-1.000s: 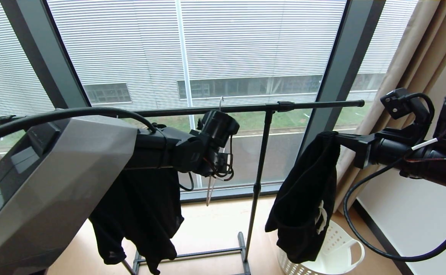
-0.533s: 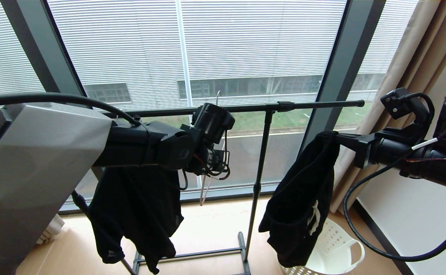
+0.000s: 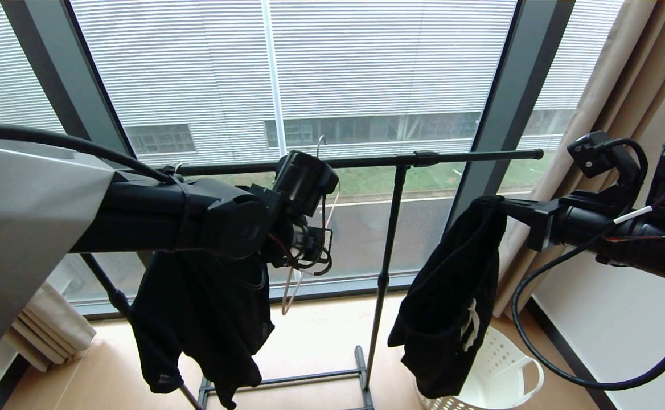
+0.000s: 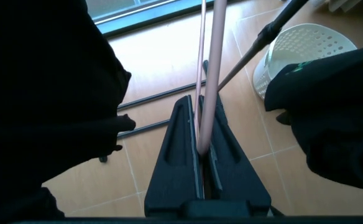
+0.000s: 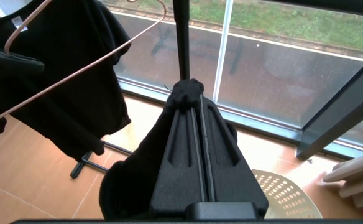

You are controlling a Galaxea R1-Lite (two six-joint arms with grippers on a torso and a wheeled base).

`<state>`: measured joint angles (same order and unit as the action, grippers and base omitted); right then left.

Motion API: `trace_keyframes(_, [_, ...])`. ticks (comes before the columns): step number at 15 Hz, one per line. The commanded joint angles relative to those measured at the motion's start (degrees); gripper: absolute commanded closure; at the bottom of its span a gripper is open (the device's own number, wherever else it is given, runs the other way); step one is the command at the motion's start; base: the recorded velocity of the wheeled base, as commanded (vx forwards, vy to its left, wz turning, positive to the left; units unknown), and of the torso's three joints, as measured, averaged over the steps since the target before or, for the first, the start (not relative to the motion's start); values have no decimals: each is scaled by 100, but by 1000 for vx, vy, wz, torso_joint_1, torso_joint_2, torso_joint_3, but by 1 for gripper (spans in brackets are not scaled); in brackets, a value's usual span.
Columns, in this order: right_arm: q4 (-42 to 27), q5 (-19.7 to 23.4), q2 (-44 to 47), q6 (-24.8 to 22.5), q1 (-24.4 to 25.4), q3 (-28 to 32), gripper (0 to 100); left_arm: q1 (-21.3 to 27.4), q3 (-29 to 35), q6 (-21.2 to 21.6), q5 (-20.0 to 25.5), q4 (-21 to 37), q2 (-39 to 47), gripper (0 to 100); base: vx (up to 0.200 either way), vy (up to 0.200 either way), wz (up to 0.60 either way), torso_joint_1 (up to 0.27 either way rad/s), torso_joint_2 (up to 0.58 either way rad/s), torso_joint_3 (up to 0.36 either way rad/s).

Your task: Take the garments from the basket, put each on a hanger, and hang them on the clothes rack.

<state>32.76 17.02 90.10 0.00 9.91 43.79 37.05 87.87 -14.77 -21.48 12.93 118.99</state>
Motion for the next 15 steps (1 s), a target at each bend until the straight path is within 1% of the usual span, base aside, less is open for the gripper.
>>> trace_keyframes(1, [3, 3, 8, 0, 2, -2, 100, 4, -165, 36, 3, -10, -236, 100, 0, 0, 0, 0, 0, 0])
trace_keyframes(4, [3, 3, 8, 0, 2, -2, 100, 83, -446, 256, 12, -37, -491, 100, 0, 0, 0, 0, 0, 0])
trace_keyframes(7, [3, 3, 8, -9, 2, -2, 100, 180, -903, 344, 12, -45, -860, 100, 0, 0, 0, 0, 0, 0])
trace_keyframes(10, [3, -6, -1, -9, 2, -37, 100, 233, -1589, 361, 21, -133, -1396, 100, 0, 0, 0, 0, 0, 0])
trace_keyframes(11, [3, -6, -10, 0, 2, -37, 100, 268, -1888, 370, 30, -362, -1555, 100, 0, 0, 0, 0, 0, 0])
trace_keyframes(12, [3, -6, -10, -9, 2, -37, 100, 268, -1993, 370, 30, -441, -1598, 100, 0, 0, 0, 0, 0, 0])
trace_keyframes(13, [3, -6, -10, -9, 11, -55, 100, 294, -2652, 493, 39, -986, -1853, 100, 0, 0, 0, 0, 0, 0])
trace_keyframes(14, [3, -6, -10, -9, 11, -72, 100, 294, -2828, 546, 39, -1144, -1924, 100, 0, 0, 0, 0, 0, 0])
trace_keyframes(15, [3, -6, -10, -9, 11, -81, 100, 294, -3215, 651, 47, -1575, -2099, 100, 0, 0, 0, 0, 0, 0])
